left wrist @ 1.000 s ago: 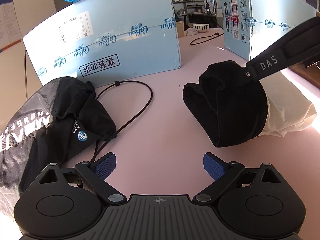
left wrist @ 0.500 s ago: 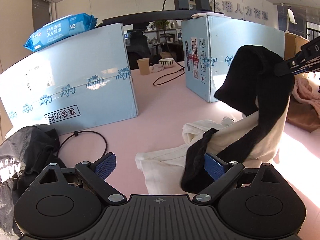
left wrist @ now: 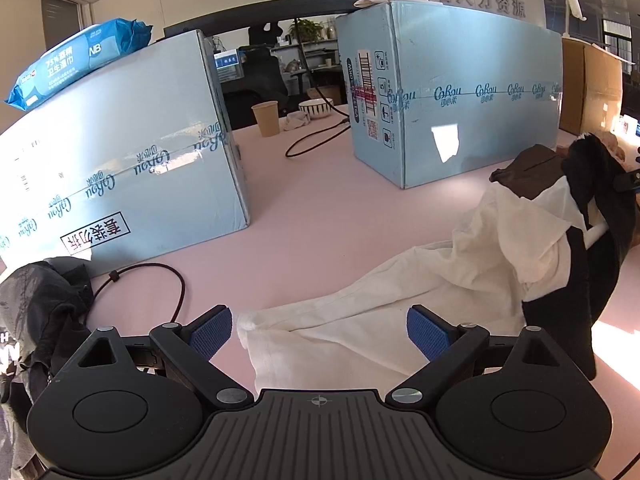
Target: Fold clothes
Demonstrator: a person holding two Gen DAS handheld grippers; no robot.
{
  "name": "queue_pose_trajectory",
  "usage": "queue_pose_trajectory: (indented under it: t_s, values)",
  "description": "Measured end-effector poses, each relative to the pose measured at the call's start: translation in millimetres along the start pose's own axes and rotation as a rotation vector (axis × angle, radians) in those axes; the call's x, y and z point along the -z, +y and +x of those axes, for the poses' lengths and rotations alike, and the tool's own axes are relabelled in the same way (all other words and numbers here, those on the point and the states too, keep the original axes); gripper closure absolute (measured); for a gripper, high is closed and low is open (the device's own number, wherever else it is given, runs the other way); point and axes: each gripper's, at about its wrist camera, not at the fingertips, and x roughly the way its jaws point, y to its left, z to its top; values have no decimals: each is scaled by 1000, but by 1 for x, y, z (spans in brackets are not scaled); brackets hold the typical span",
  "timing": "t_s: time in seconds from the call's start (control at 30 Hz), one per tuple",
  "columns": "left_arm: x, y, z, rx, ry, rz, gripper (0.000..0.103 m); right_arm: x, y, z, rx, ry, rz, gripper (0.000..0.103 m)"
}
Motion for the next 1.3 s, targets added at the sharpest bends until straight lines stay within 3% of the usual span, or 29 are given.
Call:
queue_pose_trajectory:
  t_s: [0.1, 0.17, 0.27, 0.37, 0.4, 0.43, 0.53, 0.57, 0.67, 0.77, 0.9, 1.1, 1.23, 1.3]
  values:
    - [0, -4, 14, -6, 56, -7, 7, 9, -30, 16, 45, 55, 47, 90]
    - [0, -4, 25, -8, 89, -19, 7, 14, -44, 26, 30, 69, 106, 91]
    - [-2, -1, 34, -47, 92, -27, 7, 9, -40, 26, 41, 55, 131, 79]
    - [-6, 4, 31, -72, 45, 0, 7, 5, -12, 2, 96, -51, 77, 31]
    - [-7, 4, 29, -78, 26, 29, 7, 4, -4, -7, 126, -84, 52, 3]
    - [-7, 3, 27, -85, 5, 77, 7, 4, 6, -17, 160, -134, 8, 0]
    - [-10, -2, 24, -77, -36, 184, 7, 3, 43, -46, 305, -255, -163, 1]
    - [-11, -3, 24, -59, -38, 201, 7, 4, 55, -52, 301, -268, -222, 1]
    - [-19, -10, 32, 0, -26, 246, 7, 5, 91, -50, 196, -201, -367, 0]
    - [-27, -20, 44, 58, -11, 287, 7, 20, 147, -19, 166, -106, -557, 3]
    - [-30, -27, 71, 184, 100, 248, 7, 37, 199, 21, 138, -45, -701, 10]
    - [-29, -19, 98, 148, 172, 173, 14, 37, 208, 37, 98, 12, -639, 11]
    - [-27, -9, 111, 151, 229, 200, 30, 33, 194, 43, 105, 36, -633, 11]
    - [-29, -3, 115, 178, 252, 189, 32, 30, 190, 49, 104, 56, -616, 12]
